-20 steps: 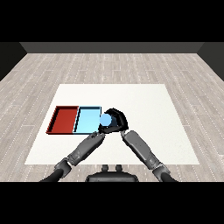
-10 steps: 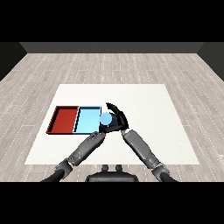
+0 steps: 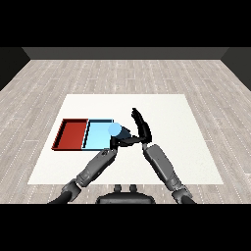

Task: Pick the blue can and put it in the blue box

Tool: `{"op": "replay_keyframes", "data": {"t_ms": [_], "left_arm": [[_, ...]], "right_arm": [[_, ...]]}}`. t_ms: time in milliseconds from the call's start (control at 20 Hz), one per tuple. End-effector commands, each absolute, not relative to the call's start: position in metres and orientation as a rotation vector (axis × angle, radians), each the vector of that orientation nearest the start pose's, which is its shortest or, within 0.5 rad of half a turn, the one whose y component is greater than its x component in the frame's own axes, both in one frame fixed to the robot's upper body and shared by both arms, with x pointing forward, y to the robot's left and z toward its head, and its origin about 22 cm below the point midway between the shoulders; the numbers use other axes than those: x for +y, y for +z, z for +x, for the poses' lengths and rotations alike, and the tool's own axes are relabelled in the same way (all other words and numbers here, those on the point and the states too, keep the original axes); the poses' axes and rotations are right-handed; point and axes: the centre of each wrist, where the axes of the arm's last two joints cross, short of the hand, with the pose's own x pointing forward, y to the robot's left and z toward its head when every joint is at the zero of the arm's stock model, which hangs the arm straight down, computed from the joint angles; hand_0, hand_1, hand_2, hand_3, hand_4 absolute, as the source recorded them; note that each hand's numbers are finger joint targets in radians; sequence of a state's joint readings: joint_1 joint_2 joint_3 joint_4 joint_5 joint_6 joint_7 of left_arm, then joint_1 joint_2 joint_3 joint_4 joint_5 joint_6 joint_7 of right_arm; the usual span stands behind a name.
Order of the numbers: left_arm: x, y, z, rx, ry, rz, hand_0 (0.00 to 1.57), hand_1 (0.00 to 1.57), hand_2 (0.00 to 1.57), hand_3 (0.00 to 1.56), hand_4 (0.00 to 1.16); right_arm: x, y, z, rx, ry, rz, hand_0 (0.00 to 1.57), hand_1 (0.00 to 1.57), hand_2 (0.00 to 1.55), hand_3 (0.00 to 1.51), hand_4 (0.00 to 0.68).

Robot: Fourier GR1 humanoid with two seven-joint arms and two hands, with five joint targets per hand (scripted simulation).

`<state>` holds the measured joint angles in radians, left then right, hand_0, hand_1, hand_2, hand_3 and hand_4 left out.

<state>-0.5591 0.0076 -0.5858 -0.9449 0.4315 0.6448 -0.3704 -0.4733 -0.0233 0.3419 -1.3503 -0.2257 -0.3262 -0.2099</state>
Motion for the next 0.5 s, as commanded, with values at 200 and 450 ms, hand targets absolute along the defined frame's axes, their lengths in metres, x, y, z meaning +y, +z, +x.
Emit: {"op": "replay_keyframes", "data": {"t_ms": [200,450], "left_arm": [[0.098,-0.028,0.316,-1.755,-0.007,0.094,1.57,1.57,1.57,1.48,1.14],[0.127,-0.004,0.34,-1.728,0.029,0.187,1.57,1.57,1.57,1.48,1.15]], "right_arm": [[-0.162,0.09,0.303,-2.043,-0.061,0.295,0.0,0.0,0.0,0.0,0.0],[-0.202,0.108,0.301,-2.069,-0.211,0.309,0.0,0.0,0.0,0.0,0.0]]}}
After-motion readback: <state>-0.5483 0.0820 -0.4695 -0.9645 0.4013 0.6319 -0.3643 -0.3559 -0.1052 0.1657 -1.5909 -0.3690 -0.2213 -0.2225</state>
